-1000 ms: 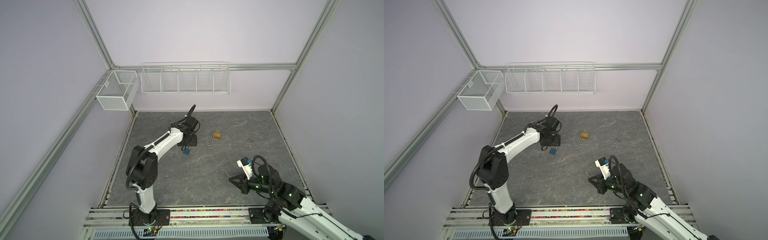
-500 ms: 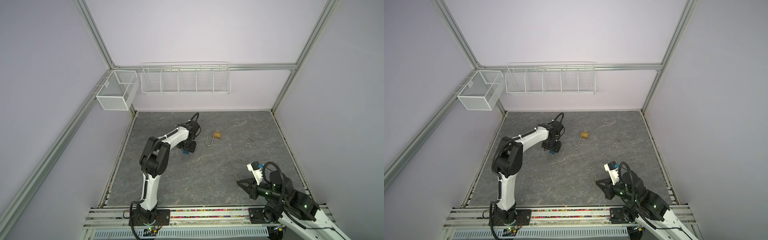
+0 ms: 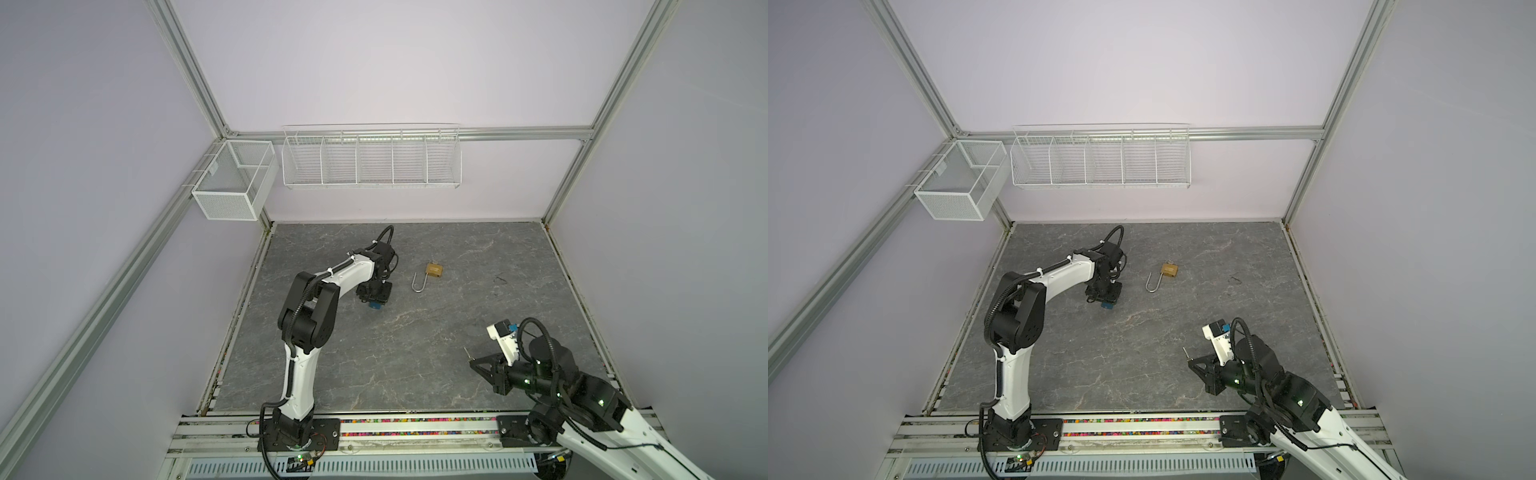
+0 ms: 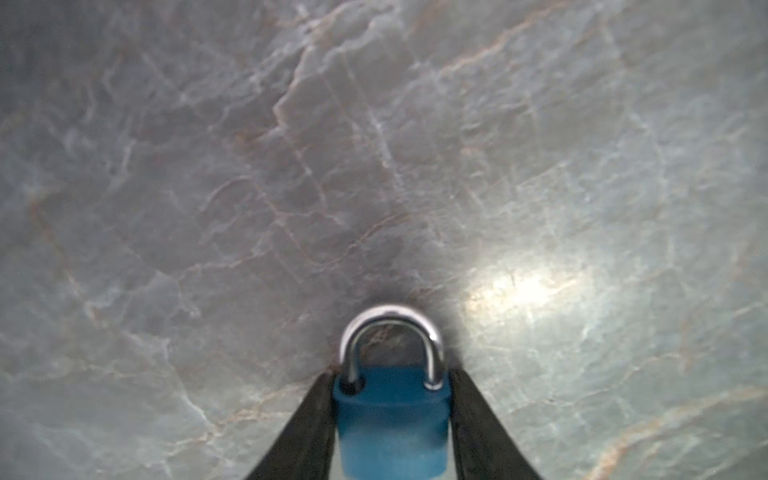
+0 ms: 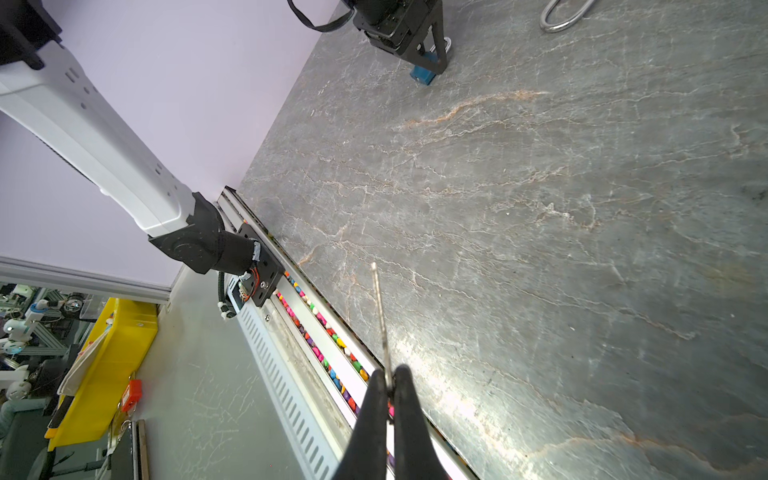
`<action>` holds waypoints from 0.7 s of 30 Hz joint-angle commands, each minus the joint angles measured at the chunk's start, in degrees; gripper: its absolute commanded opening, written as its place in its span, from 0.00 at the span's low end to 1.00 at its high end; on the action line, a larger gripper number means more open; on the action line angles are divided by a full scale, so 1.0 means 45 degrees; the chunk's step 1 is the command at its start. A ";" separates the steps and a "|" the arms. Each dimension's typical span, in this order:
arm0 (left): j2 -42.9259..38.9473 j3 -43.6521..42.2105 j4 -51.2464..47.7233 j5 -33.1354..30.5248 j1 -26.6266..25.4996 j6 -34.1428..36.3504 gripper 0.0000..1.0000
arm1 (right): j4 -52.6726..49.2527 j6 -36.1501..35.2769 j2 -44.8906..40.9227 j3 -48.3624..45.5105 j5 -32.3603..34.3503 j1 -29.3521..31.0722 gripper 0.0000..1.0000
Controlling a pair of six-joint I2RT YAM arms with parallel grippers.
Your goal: Unlock with the key
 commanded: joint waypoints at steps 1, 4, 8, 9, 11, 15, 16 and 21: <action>-0.0074 -0.1594 0.0722 0.1129 0.0029 -0.0654 0.26 | 0.0514 0.0073 -0.0193 0.0072 -0.0091 -0.0065 0.06; -0.1171 -0.3013 0.1839 0.1850 -0.0020 -0.1557 0.08 | 0.0578 0.0137 -0.0229 -0.0080 -0.0188 -0.0067 0.06; -0.3291 -0.5008 0.3405 0.2549 -0.0236 -0.2893 0.03 | 0.0666 0.0118 -0.0186 -0.0156 -0.0228 -0.0067 0.06; -0.3852 -0.5484 0.3783 0.2811 -0.0310 -0.3229 0.03 | 0.0748 0.0117 -0.0139 -0.0183 -0.0246 -0.0067 0.06; -0.4847 -0.6303 0.4535 0.3445 -0.0439 -0.3826 0.02 | 0.0951 0.0118 0.0001 -0.0258 -0.0308 -0.0066 0.06; -0.6133 -0.7850 0.6098 0.4616 -0.0696 -0.5189 0.02 | 0.1595 0.0220 0.0459 -0.0520 -0.0537 -0.0067 0.06; -0.6301 -0.8212 0.6466 0.4870 -0.0803 -0.5446 0.02 | 0.1724 0.0235 0.0557 -0.0559 -0.0577 -0.0068 0.06; -0.7381 -1.1115 1.0679 0.6728 -0.1191 -0.7399 0.02 | 0.2413 0.0380 0.1155 -0.0799 -0.0559 -0.0073 0.06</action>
